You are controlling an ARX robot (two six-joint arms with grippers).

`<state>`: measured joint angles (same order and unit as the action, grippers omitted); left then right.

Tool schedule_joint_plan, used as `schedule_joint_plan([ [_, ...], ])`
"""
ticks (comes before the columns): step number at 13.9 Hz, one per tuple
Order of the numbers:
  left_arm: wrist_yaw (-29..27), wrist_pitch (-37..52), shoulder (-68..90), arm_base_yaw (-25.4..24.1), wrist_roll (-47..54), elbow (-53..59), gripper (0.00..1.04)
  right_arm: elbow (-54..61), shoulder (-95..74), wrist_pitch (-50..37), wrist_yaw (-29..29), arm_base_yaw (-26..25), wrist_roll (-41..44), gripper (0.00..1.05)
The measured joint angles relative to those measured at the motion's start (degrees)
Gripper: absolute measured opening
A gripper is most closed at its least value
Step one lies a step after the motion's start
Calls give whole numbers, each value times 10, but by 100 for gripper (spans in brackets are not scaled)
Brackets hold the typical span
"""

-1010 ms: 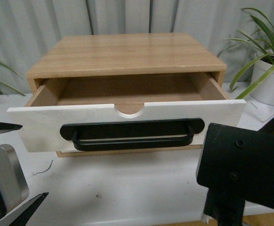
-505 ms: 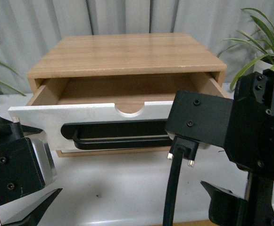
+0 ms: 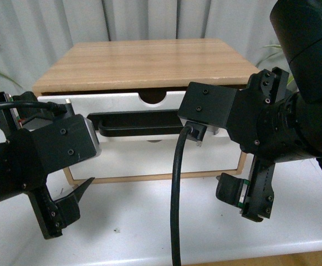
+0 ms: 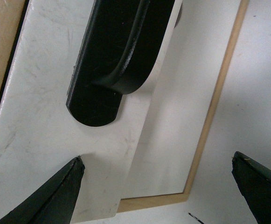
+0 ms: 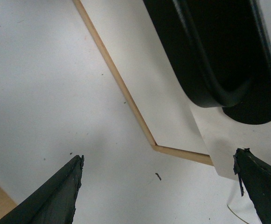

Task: Close drawer sideways

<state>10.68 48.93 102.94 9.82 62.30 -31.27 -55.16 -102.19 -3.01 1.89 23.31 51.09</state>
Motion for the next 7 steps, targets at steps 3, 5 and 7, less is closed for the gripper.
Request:
schedule_joint_plan([
  [3, 0, -13, 28, -5, -1, -41, 98, -32, -28, -1, -3, -10, 0, 98],
  [5, 3, -19, 44, -5, -1, -51, 98, -59, -49, -5, -3, -18, 0, 98],
  [7, 8, -25, 58, -5, -1, -58, 98, -68, -61, -3, -5, -22, 0, 98],
])
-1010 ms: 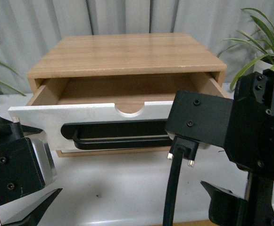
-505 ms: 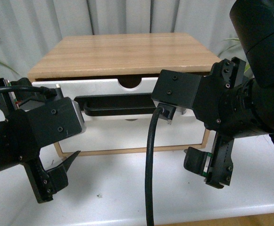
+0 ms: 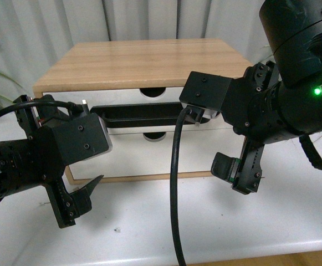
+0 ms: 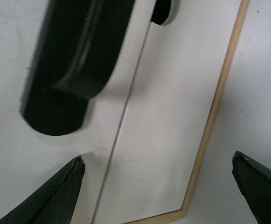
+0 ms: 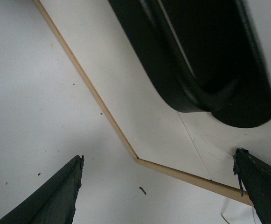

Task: Close drawer sideways

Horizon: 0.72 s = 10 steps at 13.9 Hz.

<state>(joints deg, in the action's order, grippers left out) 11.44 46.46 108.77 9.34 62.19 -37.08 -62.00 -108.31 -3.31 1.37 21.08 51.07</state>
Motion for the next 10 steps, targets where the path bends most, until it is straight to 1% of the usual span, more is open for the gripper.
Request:
schedule_joint_plan([
  [3, 0, -3, 2, 2, 0, -1, 98, -3, -7, 2, -3, -1, 0, 98],
  [6, -22, 31, -51, 6, -5, 35, 98, 43, 35, -30, -8, -1, 0, 98],
  [8, -24, 37, -134, 3, -33, 94, 98, 118, 116, -67, -9, -2, -11, 98],
  [9, -24, -24, -284, 0, -100, 197, 98, 245, 265, -105, 21, -2, -54, 98],
  [10, -28, -62, -360, 1, -128, 223, 98, 288, 323, -102, 37, -1, -75, 98],
])
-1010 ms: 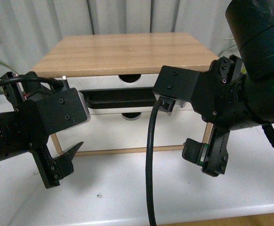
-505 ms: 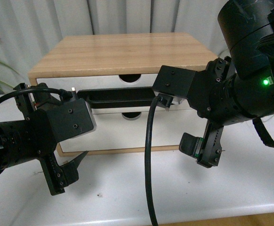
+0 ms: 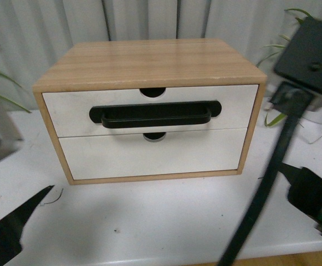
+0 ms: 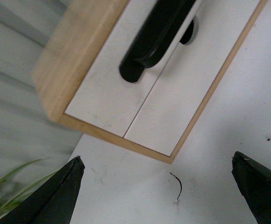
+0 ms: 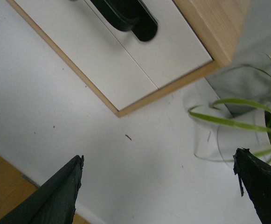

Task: Close drawer sideways

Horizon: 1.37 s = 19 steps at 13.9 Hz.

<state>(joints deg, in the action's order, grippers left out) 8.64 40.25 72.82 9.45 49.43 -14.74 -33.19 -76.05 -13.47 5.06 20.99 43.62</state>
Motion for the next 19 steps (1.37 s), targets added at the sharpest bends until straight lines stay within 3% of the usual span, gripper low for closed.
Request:
schedule_joint_plan([
  [4, -19, -213, -348, -27, -135, 48, 98, 125, 269, 89, 72, 2, -95, 98],
  [8, 43, -416, -601, -167, -318, 85, 98, 199, 500, 188, 149, 14, -244, 98],
  [9, 51, -442, -629, -198, -360, 93, 98, 207, 520, 183, 159, 14, -278, 98],
  [12, 51, -438, -633, -203, -416, 96, 98, 210, 519, 166, 161, 14, -319, 97],
  [13, 17, -400, -678, -188, -446, 119, 86, 255, 548, 52, 146, -5, -356, 86],
  [14, -50, -407, -726, -138, -467, 141, 75, 285, 579, 9, 128, -35, -394, 73],
  [15, -72, -410, -722, -88, -480, 141, 59, 289, 595, 15, 99, -63, -412, 58],
  [19, -87, -404, -723, -95, -490, 141, 5, 306, 649, 50, 25, -136, -426, 3],
])
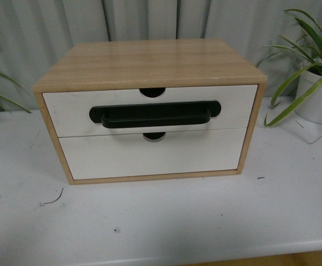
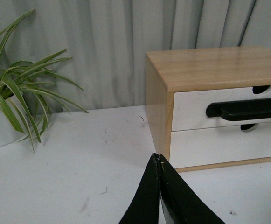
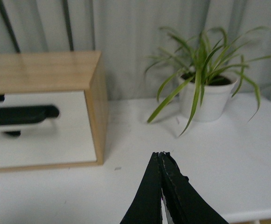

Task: Close drawer sideways

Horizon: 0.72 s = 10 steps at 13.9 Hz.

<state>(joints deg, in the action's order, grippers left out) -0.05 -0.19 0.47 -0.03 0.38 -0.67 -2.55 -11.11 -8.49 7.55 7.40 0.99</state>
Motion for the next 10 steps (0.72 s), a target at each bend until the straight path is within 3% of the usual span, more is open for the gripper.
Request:
schedule_joint_plan([
  [1, 0, 0, 0, 0, -2, 0, 2, 1, 45, 67, -59, -52, -1, 2],
  [2, -1, -1, 0, 0, -2, 0, 2, 18, 106, 96, -66, -80, -2, 2],
  [10, 0, 0, 0, 0, -2, 0, 2, 18, 109, 87, -75, -74, -3, 2],
])
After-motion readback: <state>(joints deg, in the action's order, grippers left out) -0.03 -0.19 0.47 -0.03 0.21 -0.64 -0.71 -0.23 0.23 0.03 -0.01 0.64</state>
